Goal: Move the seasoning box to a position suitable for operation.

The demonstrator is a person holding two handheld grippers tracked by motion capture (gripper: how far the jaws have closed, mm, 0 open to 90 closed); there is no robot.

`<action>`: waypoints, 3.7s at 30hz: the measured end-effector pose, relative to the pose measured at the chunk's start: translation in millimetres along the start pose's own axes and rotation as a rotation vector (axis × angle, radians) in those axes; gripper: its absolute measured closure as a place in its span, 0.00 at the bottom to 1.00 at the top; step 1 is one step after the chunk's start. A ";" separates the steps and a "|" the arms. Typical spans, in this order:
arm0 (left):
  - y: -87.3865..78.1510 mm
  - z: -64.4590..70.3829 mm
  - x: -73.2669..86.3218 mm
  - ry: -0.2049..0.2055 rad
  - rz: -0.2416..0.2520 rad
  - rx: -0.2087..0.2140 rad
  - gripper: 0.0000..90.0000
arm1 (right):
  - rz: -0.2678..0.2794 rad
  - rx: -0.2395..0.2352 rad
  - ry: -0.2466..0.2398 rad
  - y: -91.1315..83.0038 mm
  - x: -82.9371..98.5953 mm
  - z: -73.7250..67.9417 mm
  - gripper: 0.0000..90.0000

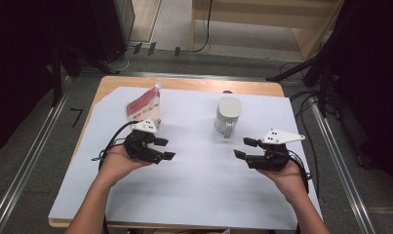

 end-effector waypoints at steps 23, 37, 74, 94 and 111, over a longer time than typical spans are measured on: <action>-3.5 2.6 -3.8 0.038 -0.010 -0.020 0.44 | -0.071 -0.008 0.092 8.1 8.7 12.1 0.47; -2.1 5.8 -5.3 0.059 -0.001 -0.008 0.44 | -0.078 0.060 0.134 12.3 4.4 18.9 0.37; 3.3 9.3 -1.7 0.061 0.000 0.036 0.43 | -0.084 0.339 0.252 85.6 -39.8 59.8 0.15; 1.2 12.2 -5.2 0.061 0.017 0.049 0.43 | -0.065 0.555 0.281 125.3 -37.0 73.7 0.09; 4.0 13.0 -4.9 0.068 0.002 0.052 0.43 | -0.034 0.646 0.339 143.6 -28.0 80.4 0.07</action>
Point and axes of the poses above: each handheld gripper's, and its own axes: y roughly forward along the jaws, x roughly out of its underside, z roughly to its right, the point moved 7 cm from there along y, roughly forward along the jaws, and after that the axes turned 7 degrees about z, right-handed, at the moved point
